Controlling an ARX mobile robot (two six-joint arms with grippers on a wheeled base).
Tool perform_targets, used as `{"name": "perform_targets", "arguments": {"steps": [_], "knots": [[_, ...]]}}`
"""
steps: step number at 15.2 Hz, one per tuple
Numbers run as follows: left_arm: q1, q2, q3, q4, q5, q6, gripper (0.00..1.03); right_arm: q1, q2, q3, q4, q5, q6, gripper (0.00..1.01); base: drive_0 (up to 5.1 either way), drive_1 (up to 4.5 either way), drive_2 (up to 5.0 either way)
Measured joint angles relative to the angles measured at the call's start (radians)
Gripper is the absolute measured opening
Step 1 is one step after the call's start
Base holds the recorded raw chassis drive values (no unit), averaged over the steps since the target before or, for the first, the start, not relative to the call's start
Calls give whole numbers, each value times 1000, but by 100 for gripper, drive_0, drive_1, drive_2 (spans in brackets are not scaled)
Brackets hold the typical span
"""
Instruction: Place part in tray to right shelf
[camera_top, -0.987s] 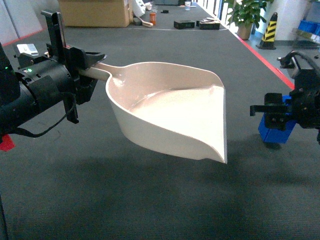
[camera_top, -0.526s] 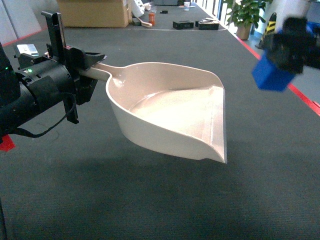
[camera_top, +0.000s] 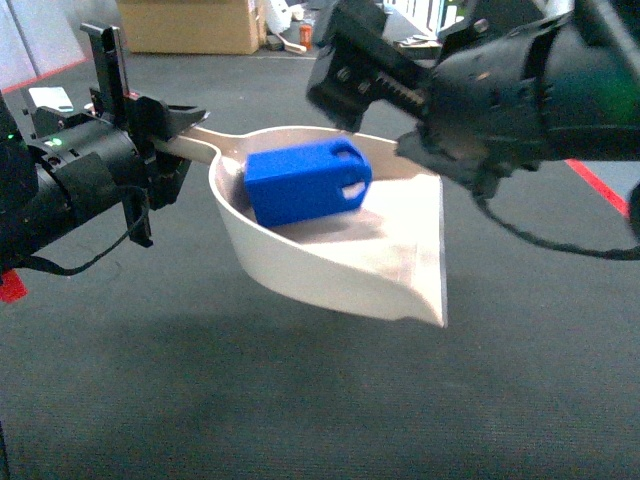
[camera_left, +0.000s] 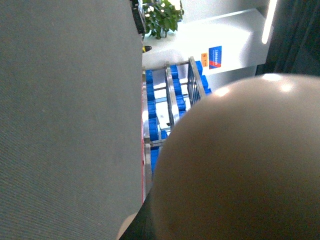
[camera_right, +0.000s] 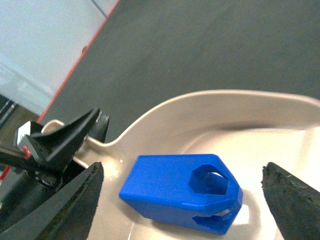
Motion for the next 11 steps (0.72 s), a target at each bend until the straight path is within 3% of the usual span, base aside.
{"name": "perform_targets", "arguments": {"steps": [1,3,4,6,7,8,9,10,11], "knots": [[0,0,0,-1,2,3,14,-34,-78,-55,39,13,6,100,0,0,0],[-1,0,0,-2,5,3,14,-98,-240,-158,81,33,-5,98,0,0,0],[-1,0,0,-1,5,3,14,-130,-317,-225,92,46,-32,98,0,0,0],[-1,0,0,-2,5,3,14,-185,-524,-417,96,53,-134,98,0,0,0],[-1,0,0,-1,5,3,14,-203,-653,-493,69,10,-182,98,0,0,0],[1,0,0,-2,2,3,14,-198,-716,-510,80,40,-219,96,0,0,0],[-1,0,0,0,3,3,14,-176,-753,-524,117,212,-328,84,0,0,0],[-3,0,0,-1,5,3,14,-193,-786,-587,122,311,-435,71,0,0,0],[0,0,0,-1,4,3,14,-253,-842,-703,113,324,-507,47,0,0,0]]}}
